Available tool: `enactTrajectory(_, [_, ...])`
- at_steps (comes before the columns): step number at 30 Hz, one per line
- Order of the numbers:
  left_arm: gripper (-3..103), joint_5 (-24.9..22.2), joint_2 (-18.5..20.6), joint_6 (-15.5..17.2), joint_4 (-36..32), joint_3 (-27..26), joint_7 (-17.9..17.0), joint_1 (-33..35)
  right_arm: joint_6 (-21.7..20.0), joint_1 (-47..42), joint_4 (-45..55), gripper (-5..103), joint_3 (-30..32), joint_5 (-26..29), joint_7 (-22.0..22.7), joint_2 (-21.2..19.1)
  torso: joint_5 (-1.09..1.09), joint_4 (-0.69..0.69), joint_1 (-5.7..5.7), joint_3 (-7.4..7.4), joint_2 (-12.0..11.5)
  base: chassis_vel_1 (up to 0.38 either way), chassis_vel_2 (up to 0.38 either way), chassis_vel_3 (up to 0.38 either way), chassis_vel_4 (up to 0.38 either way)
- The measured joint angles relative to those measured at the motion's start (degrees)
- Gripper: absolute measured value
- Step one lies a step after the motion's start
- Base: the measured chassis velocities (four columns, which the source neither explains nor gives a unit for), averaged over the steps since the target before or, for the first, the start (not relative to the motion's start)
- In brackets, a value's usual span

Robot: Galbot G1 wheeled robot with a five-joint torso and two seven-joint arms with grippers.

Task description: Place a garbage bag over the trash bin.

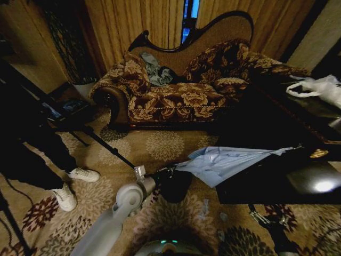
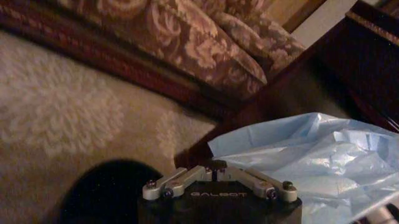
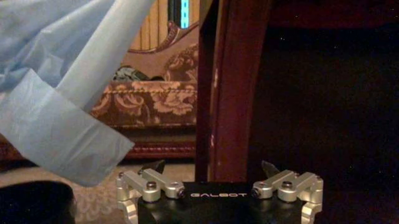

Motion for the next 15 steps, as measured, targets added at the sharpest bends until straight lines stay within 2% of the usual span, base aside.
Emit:
enactTrajectory(3, [0,2.1,0.0,-1.2,0.0,0.2,0.9,-0.6,-0.2,-0.4,1.4,100,-0.1,0.7,0.1,0.2,0.00,0.00,0.00,0.00,0.0,0.000,0.000,0.000,0.000])
enactTrajectory(5, [0,5.0,0.3,-2.6,0.1,0.7,3.1,-1.9,-1.1,-0.8,3.9,100,-0.3,1.6,0.6,0.7,-0.01,0.00,0.00,0.00,0.0,0.000,0.000,0.000,0.000])
enactTrajectory(15, [0,7.7,0.8,-4.1,0.3,3.1,6.4,-4.5,-3.1,-1.2,9.4,100,-0.6,4.3,1.7,1.7,0.00,0.00,0.00,0.00,0.0,0.000,0.000,0.000,0.000])
